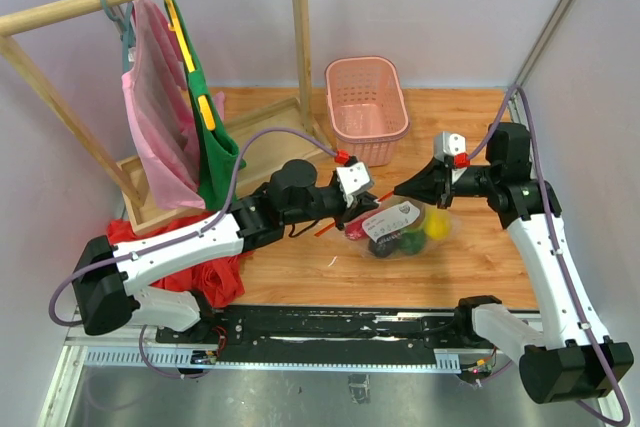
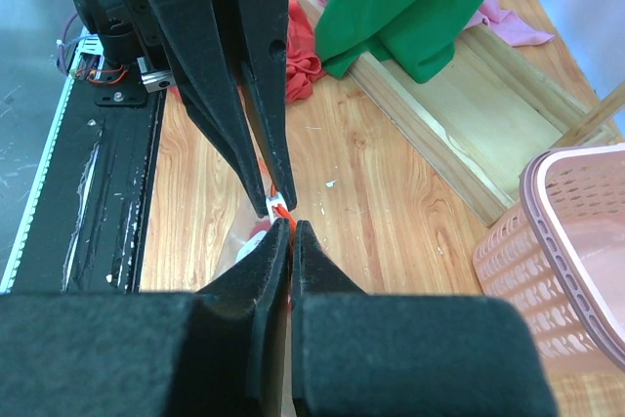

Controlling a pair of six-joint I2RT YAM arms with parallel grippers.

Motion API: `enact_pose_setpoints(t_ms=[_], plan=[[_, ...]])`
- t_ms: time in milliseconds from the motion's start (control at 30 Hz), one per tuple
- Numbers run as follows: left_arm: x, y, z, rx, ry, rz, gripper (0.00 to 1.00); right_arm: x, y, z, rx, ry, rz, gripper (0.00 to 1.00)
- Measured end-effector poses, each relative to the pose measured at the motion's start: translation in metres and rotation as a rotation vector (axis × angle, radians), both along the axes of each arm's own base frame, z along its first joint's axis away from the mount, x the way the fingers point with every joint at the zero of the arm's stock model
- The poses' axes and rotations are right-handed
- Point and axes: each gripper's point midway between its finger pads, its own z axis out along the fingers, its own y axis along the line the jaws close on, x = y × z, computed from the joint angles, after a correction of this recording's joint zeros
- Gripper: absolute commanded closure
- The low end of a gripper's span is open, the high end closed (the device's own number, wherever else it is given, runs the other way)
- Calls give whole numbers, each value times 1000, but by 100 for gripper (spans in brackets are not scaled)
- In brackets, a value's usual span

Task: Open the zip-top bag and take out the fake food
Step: Unzip the zipper food storage bag at the center of the board.

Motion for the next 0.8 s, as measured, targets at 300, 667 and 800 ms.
enact_pose_setpoints(t_ms=[300,667,800], plan=[[-2,6,-15,18,23,11,100,5,-5,1,0,11,-23,99],[-1,15,-29,36,47,29,100,12,-9,4,2,12,-47,99],[-2,18,-32,39,52,34,100,15,-11,6,2,13,-53,99]])
